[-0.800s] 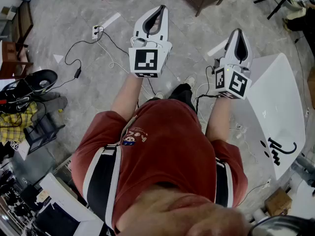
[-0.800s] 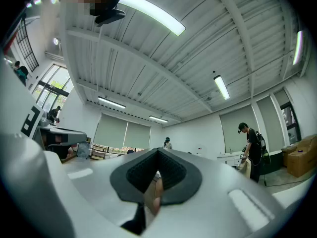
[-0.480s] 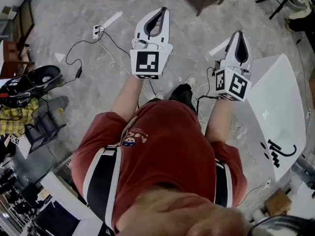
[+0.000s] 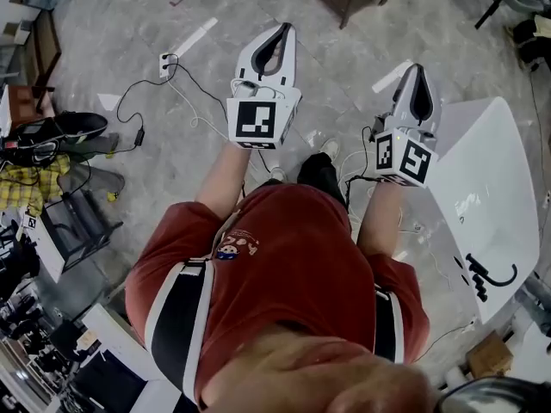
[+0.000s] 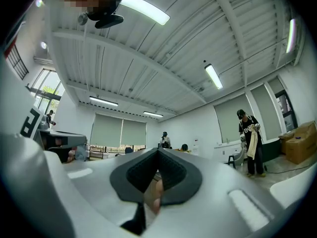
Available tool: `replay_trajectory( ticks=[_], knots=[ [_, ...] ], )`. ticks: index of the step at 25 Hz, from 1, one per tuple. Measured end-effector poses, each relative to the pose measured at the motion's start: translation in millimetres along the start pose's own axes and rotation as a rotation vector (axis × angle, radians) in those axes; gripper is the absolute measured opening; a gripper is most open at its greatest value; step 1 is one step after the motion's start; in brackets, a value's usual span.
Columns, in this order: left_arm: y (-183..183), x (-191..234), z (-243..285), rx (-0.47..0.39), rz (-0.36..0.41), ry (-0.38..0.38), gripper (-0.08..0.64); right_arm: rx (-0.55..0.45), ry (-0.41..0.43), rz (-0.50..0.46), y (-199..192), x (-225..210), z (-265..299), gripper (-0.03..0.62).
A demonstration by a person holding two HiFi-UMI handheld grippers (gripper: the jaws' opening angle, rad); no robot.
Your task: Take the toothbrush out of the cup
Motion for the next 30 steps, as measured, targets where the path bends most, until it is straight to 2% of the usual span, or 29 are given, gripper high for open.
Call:
replay_trajectory(
  ticks=[4,12,21,30],
  knots=[
    [3.9,-25.1,42.5,-0.004,-0.009,-0.006,0.005,-0.008,-0.006,0.012,3.0,-42.7,22.9,0.011],
    [12.3,-69.5,103.8,-0.015,0.006,0.035,0.005,-0.021,-0.007,0.034,11.8,-120.7,60.5,0.011],
    [9.6,-83.3,147.0,-0.002,0.001,0.048,0.005,-0.029,0.0,0.044,15.8,-156.7,90.3,0.009],
    [-7.6,-67.0,204.4,-0.011,-0.027,0.069,0.005,-0.019,0.032,0.009,2.0,-163.2,151.4,0.009]
  ],
)
Point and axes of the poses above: the fingertips, and each gripper's own axes: z forward along the fingers, x to its left, y out of its top, the point moved 4 cm from there along -z, backward along the fingers, and after that the axes turned 8 degrees about z, right-handed, at the moved point
